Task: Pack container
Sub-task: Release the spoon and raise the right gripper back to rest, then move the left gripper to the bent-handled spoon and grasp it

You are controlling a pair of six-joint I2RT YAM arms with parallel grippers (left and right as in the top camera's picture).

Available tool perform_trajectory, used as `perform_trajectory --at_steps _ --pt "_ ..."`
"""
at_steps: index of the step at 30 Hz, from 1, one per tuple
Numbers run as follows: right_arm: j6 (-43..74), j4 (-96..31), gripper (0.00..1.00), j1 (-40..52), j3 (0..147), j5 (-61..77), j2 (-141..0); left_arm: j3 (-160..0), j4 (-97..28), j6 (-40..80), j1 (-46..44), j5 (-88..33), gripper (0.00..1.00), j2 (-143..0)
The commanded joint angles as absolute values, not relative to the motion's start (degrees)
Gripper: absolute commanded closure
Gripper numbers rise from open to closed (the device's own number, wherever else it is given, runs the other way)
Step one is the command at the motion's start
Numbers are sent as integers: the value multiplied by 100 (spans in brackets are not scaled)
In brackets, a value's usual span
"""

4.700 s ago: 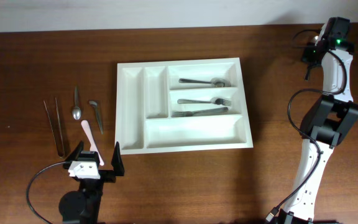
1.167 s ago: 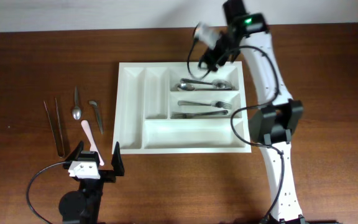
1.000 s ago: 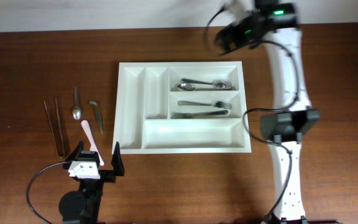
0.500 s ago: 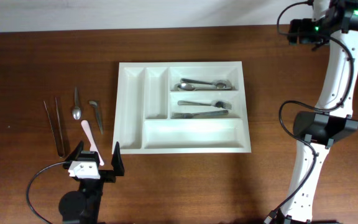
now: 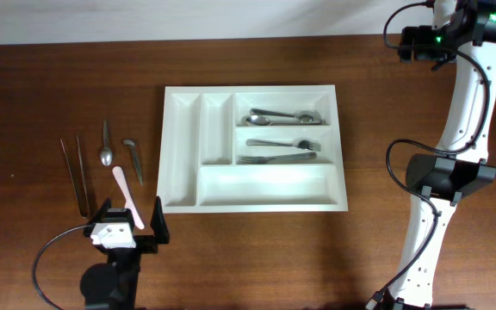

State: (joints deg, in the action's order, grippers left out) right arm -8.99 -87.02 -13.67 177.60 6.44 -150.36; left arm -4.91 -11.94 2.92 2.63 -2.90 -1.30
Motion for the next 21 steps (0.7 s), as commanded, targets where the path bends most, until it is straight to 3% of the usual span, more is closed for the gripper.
perform_trajectory --at_steps 1,7,14,21 --pt "-849 -8724 1 -1354 17804 572 -14932 -1809 -2132 843 239 344 1 -617" --pt "-849 -8724 1 -1354 17804 572 -14932 -4331 -4005 799 239 1323 1 -2530" --pt "-849 -8724 1 -1352 17804 572 -14932 -6945 -5918 -8 239 1332 1 -5520" --pt "-849 -8724 1 -1352 17804 572 -14932 -7861 -5859 -47 237 1177 1 -7465"
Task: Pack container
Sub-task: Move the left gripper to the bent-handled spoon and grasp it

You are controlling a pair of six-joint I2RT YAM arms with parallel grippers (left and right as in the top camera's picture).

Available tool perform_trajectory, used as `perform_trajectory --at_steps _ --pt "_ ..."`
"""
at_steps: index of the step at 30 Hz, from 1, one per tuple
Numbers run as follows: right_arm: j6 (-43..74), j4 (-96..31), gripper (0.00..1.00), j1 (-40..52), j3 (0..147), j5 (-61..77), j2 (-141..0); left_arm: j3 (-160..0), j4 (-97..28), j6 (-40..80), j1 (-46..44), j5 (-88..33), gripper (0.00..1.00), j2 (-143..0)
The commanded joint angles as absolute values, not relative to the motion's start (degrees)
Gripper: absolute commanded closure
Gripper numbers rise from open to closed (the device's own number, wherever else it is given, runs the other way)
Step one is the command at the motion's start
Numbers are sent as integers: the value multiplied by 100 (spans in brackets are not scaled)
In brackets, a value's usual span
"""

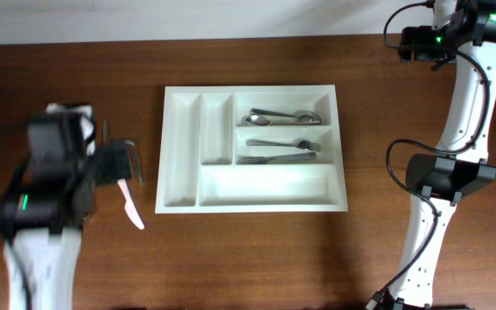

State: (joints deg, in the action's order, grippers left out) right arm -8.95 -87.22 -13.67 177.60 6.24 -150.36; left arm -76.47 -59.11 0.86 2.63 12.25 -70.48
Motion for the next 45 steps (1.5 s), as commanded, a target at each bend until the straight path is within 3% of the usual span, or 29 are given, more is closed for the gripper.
perform_trajectory --at_steps 1,8,9,11,17,20,38,45 --pt "-849 -8724 1 -1354 17804 572 -14932 -7863 -5730 -47 239 1061 1 -7662" --pt "-849 -8724 1 -1354 17804 572 -14932 -7863 -5688 -38 250 987 1 -8514" --pt "-849 -8724 1 -1354 17804 572 -14932 -7863 -5631 191 250 985 5 -8621" --pt "-849 -8724 1 -1354 17804 572 -14932 -7863 -5544 530 250 989 29 -8779" --pt "-849 -8724 1 -1354 17804 572 -14932 -7863 -4923 947 250 989 30 -9500" --pt "-849 -8724 1 -1354 17804 572 -14932 -7863 -4663 1142 250 987 41 -9961" --pt "-849 -8724 1 -1354 17804 572 -14932 -7863 -3417 1584 252 991 40 -11819" --pt "-849 -8724 1 -1352 17804 572 -14932 -7863 -3208 1734 266 923 55 -12018"
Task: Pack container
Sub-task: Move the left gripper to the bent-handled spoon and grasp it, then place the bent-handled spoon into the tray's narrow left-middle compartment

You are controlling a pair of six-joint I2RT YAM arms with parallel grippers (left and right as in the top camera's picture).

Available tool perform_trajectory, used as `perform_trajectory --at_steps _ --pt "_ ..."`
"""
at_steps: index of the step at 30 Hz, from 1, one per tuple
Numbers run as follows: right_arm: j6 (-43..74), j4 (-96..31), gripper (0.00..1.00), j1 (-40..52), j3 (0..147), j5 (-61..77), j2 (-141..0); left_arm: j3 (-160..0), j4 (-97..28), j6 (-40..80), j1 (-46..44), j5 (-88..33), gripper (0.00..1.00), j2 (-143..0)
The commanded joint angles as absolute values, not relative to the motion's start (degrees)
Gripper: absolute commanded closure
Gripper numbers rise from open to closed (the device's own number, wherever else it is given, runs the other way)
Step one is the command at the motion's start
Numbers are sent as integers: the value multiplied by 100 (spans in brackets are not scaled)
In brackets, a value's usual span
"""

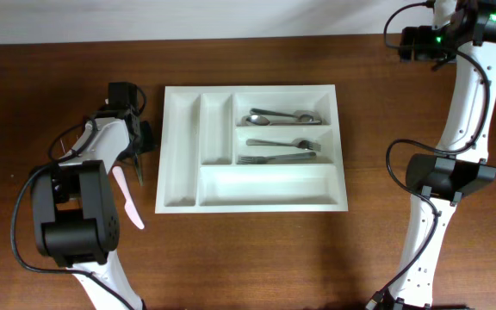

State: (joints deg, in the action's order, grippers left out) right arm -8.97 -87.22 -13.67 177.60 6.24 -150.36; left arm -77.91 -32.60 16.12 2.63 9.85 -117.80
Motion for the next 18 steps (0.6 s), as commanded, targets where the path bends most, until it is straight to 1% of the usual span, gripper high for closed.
perform_trajectory --at_steps 1,3,6,8,9,14,18 --pt "-849 -8724 1 -1354 17804 572 -14932 -7863 -3194 1734 266 921 63 -12066" --pt "-849 -8724 1 -1354 17804 572 -14932 -7863 -3197 1734 266 923 71 -12127" --pt "-849 -8724 1 -1354 17804 572 -14932 -7863 -3208 1732 268 928 86 -12160" --pt "-849 -8724 1 -1352 17804 572 -14932 -7878 -3205 1730 266 928 92 -12160" --pt "-849 -8724 1 -1354 17804 572 -14932 -7894 -3208 1730 268 928 97 -12160" --pt "-849 -8724 1 -1354 17804 572 -14932 -8040 -3323 1708 266 950 98 -12158" --pt "-849 -8724 1 -1354 17804 572 -14932 -8436 -3730 1706 266 1059 98 -12154"
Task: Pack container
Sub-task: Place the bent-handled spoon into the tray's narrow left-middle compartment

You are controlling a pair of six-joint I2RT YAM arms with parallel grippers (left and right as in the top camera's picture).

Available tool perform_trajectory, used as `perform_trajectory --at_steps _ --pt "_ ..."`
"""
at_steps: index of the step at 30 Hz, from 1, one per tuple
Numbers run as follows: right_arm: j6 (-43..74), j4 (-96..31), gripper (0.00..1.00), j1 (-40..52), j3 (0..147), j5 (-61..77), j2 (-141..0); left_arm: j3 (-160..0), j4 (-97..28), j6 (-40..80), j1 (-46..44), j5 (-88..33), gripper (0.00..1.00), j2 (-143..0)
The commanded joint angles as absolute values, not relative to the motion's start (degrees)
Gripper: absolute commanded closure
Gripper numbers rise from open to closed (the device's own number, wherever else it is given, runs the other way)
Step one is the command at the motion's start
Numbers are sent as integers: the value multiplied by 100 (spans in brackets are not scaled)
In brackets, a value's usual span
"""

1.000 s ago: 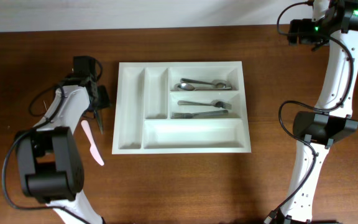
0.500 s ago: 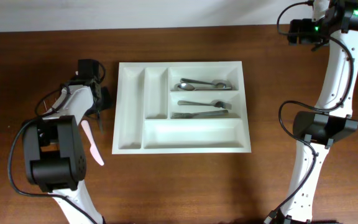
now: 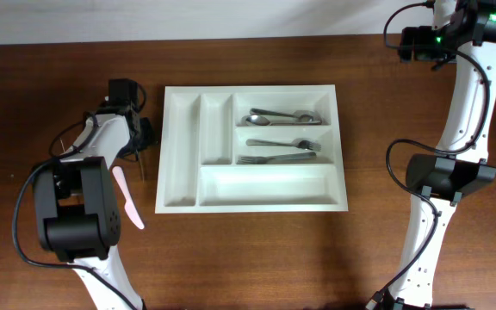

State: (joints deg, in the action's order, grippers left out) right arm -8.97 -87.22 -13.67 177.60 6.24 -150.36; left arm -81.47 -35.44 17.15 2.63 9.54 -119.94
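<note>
The white cutlery tray (image 3: 182, 155) lies mid-table. Two spoons (image 3: 281, 114) fill its top right slot, with a spoon (image 3: 284, 143) and a fork (image 3: 275, 158) in the slot below. My left gripper (image 3: 136, 139) is low over the loose cutlery left of the tray, fingers apart over the head of a small metal utensil (image 3: 139, 169). A pink knife (image 3: 128, 200) lies just below it. The other loose pieces are hidden under the arm. My right gripper (image 3: 415, 40) is raised at the far right corner, and its jaws do not show.
The left arm's base and links (image 3: 71, 215) cover the table's left side. The right arm's base (image 3: 448, 177) stands at the right edge. The tray's long bottom slot (image 3: 265, 185) and two tall left slots (image 3: 215, 129) hold nothing.
The left gripper has shifted slightly and sits a little lower over the small utensil's head. The pink knife, the tray and the right arm are unchanged.
The left gripper first hung open near the front edge below the pink knife. It then appeared blurred and high over the loose cutlery. After that it was down beside the tray's left wall over the small utensil, where it remains.
</note>
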Motion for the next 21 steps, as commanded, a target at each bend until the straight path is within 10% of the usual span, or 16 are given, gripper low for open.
perform_trajectory --at_steps 1,21 --pt "-849 -8724 1 -1354 17804 572 -14932 -8621 -3911 1706 266 1085 98 -12149" --pt "-849 -8724 1 -1354 17804 572 -14932 -11673 -6141 1057 -530 -368 98 -12149"
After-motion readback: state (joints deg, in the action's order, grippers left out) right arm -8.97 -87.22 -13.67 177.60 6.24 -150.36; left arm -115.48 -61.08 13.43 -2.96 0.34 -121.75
